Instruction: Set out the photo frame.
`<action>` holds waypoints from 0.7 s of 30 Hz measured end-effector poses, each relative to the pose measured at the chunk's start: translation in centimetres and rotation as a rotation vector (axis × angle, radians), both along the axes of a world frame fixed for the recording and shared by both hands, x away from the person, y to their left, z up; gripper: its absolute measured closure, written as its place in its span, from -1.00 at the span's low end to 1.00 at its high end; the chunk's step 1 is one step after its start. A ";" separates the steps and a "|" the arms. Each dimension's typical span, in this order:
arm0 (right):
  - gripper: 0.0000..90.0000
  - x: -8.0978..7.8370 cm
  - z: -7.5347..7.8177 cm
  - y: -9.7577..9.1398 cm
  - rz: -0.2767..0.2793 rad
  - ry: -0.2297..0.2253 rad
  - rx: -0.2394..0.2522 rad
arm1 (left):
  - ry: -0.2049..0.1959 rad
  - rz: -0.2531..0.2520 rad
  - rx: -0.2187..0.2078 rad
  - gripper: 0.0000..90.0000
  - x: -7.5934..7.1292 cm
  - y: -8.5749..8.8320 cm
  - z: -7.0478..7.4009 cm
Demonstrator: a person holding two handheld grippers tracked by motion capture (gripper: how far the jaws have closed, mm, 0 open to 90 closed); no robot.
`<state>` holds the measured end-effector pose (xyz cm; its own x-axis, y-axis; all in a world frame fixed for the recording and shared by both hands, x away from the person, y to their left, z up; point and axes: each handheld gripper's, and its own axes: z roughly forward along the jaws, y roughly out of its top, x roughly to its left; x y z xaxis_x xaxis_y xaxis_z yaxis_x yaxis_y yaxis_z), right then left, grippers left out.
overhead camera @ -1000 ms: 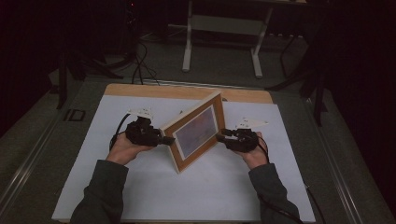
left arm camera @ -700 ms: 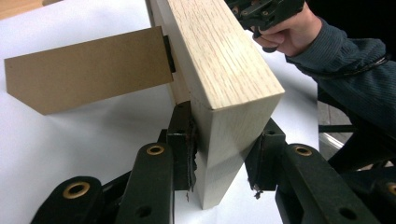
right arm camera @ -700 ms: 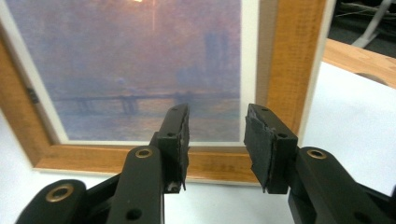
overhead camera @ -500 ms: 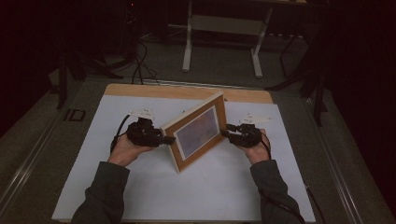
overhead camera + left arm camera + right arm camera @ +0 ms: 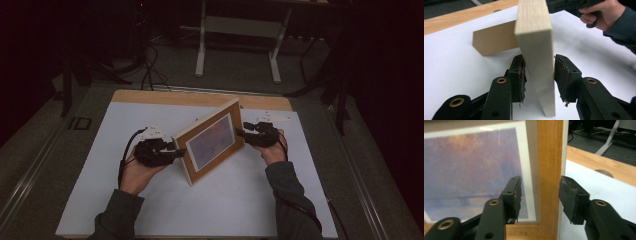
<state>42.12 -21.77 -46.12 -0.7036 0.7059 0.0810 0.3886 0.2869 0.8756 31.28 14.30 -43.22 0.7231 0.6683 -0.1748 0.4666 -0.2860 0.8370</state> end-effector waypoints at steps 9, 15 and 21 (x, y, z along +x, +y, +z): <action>-0.08 1.3 0.8 0.3 0.005 0.002 0.030 | -0.009 0.090 0.002 0.49 -1.2 -0.3 -0.3; -0.27 2.6 0.2 -0.1 0.028 0.044 0.090 | 0.004 0.077 0.011 0.51 -1.1 -0.4 -0.1; -0.44 3.6 -0.1 0.4 0.089 0.086 0.123 | 0.018 0.057 0.006 0.52 -0.8 -0.2 0.0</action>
<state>45.72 -21.36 -46.18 -0.7497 0.6220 0.2259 0.4417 0.2161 0.8708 30.46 14.11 -43.24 0.6807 0.7093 -0.1833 0.4971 -0.2634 0.8268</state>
